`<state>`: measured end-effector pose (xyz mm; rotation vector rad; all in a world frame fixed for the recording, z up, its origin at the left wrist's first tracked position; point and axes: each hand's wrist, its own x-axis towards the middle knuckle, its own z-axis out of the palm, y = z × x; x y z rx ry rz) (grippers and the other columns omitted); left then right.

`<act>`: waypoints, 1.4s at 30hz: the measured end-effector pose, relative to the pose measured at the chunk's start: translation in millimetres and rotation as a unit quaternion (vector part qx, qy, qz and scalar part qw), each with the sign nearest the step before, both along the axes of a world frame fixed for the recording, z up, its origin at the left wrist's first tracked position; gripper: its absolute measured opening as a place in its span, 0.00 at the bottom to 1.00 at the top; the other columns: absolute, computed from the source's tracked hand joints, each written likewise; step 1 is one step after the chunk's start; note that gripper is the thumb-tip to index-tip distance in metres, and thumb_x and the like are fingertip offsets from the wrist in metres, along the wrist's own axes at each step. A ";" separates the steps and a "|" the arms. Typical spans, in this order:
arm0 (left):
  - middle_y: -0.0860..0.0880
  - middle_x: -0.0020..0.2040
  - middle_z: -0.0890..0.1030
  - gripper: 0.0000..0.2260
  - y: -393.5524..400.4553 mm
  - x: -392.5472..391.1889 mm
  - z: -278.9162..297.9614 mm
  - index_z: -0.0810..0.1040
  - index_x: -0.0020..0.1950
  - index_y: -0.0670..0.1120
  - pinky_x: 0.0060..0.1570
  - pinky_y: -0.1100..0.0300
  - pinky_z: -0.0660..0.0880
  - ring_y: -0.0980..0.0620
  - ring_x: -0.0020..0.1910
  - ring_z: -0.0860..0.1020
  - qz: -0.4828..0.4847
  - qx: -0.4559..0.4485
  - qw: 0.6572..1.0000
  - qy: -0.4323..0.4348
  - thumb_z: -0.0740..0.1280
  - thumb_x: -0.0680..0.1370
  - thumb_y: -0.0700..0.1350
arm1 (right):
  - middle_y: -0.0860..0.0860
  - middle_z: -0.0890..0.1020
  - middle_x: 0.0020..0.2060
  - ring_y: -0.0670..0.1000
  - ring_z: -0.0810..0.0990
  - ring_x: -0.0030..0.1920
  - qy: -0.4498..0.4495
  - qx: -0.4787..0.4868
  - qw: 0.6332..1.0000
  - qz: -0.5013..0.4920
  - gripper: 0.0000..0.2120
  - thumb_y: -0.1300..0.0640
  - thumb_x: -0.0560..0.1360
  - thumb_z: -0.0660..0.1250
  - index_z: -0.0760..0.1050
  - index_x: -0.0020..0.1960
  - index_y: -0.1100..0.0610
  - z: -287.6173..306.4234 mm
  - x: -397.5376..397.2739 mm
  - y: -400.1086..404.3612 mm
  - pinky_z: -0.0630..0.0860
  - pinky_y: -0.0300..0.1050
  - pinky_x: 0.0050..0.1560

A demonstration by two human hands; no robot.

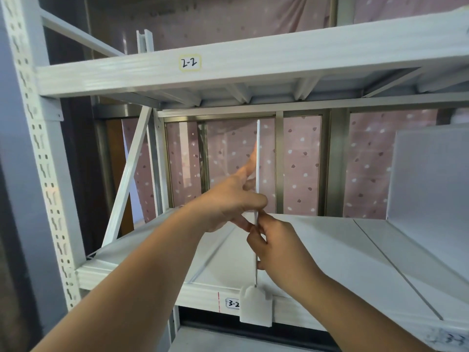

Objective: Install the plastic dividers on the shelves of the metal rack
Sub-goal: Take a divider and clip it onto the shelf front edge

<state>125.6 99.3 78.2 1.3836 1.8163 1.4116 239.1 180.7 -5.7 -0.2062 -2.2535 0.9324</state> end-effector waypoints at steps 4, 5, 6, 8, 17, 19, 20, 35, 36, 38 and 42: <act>0.43 0.78 0.73 0.43 -3.0 3.1 -9.7 0.56 0.85 0.65 0.42 0.51 0.86 0.39 0.72 0.77 0.002 -0.002 1.000 0.009 0.68 0.79 0.32 | 0.50 0.71 0.32 0.52 0.71 0.31 -0.007 -0.006 1.000 -0.017 0.11 0.57 0.79 0.60 0.67 0.39 0.45 -5.9 1.8 -1.2 0.83 0.65 0.41; 0.43 0.79 0.72 0.43 -3.0 1.3 -11.1 0.56 0.84 0.65 0.43 0.49 0.87 0.39 0.73 0.76 0.004 -0.002 1.000 0.007 0.69 0.79 0.33 | 0.50 0.71 0.32 0.52 0.71 0.31 -0.009 -0.006 1.000 -0.018 0.12 0.57 0.79 0.60 0.66 0.38 0.45 -5.5 2.0 -1.6 0.82 0.64 0.41; 0.44 0.79 0.72 0.43 -3.2 0.0 -12.2 0.56 0.84 0.66 0.45 0.48 0.87 0.39 0.74 0.75 0.005 -0.003 1.000 0.005 0.69 0.78 0.33 | 0.50 0.71 0.32 0.52 0.71 0.31 -0.012 -0.001 1.000 -0.021 0.12 0.57 0.78 0.60 0.66 0.38 0.45 -4.8 1.8 -2.0 0.82 0.64 0.40; 0.45 0.79 0.72 0.43 -4.3 -3.2 -14.7 0.57 0.83 0.67 0.45 0.48 0.87 0.39 0.75 0.74 0.003 -0.003 1.000 0.003 0.69 0.78 0.34 | 0.50 0.71 0.31 0.51 0.71 0.30 -0.019 0.011 0.999 -0.027 0.13 0.57 0.78 0.61 0.65 0.37 0.46 -4.0 -0.2 -2.2 0.82 0.63 0.39; 0.54 0.64 0.81 0.37 -11.4 2.9 -29.1 0.64 0.81 0.64 0.53 0.43 0.86 0.49 0.57 0.85 0.020 0.015 0.999 0.031 0.70 0.80 0.35 | 0.53 0.78 0.32 0.53 0.77 0.30 -0.013 0.036 0.998 -0.048 0.04 0.57 0.80 0.61 0.71 0.49 0.48 -18.1 5.0 -5.9 0.77 0.52 0.36; 0.53 0.63 0.84 0.36 -13.6 3.7 -31.4 0.67 0.79 0.66 0.56 0.38 0.85 0.46 0.57 0.86 0.022 0.024 0.999 0.021 0.72 0.79 0.36 | 0.53 0.80 0.33 0.51 0.78 0.30 -0.002 0.038 0.998 -0.058 0.11 0.54 0.81 0.61 0.73 0.62 0.50 -23.1 4.0 -4.6 0.75 0.48 0.35; 0.54 0.62 0.85 0.35 -14.3 5.2 -34.0 0.68 0.78 0.68 0.57 0.38 0.85 0.45 0.56 0.87 0.026 0.031 0.999 0.014 0.73 0.79 0.37 | 0.52 0.81 0.34 0.50 0.80 0.31 0.001 0.033 0.997 -0.063 0.15 0.52 0.81 0.60 0.71 0.68 0.48 -25.4 4.9 -4.6 0.77 0.46 0.36; 0.40 0.49 0.84 0.13 -68.8 62.8 -147.7 0.85 0.58 0.50 0.36 0.46 0.83 0.40 0.46 0.86 0.225 0.189 0.920 -0.259 0.72 0.79 0.34 | 0.41 0.64 0.77 0.45 0.65 0.75 -0.197 0.075 0.977 -0.042 0.43 0.30 0.70 0.68 0.57 0.79 0.41 -31.9 49.1 41.9 0.64 0.42 0.70; 0.39 0.46 0.84 0.10 -73.2 70.9 -160.8 0.87 0.53 0.48 0.34 0.47 0.81 0.40 0.42 0.85 0.206 0.175 0.908 -0.320 0.73 0.78 0.34 | 0.41 0.63 0.78 0.45 0.64 0.75 -0.225 0.085 0.970 -0.031 0.45 0.29 0.69 0.69 0.57 0.80 0.42 -32.6 50.3 44.6 0.63 0.41 0.70; 0.39 0.43 0.84 0.05 -78.6 85.6 -187.9 0.88 0.48 0.45 0.32 0.49 0.79 0.39 0.37 0.84 0.145 0.106 0.886 -0.427 0.77 0.74 0.38 | 0.41 0.61 0.79 0.44 0.63 0.76 -0.262 0.101 0.960 -0.011 0.48 0.28 0.67 0.69 0.57 0.80 0.43 -36.6 49.8 47.9 0.62 0.41 0.71; 0.37 0.40 0.84 0.15 -66.7 99.0 -246.2 0.85 0.54 0.38 0.40 0.46 0.79 0.38 0.36 0.83 0.133 0.063 0.778 -0.611 0.74 0.73 0.46 | 0.43 0.61 0.79 0.44 0.60 0.78 -0.309 0.184 0.933 -0.004 0.40 0.35 0.72 0.69 0.61 0.79 0.48 -45.7 42.6 48.4 0.58 0.40 0.74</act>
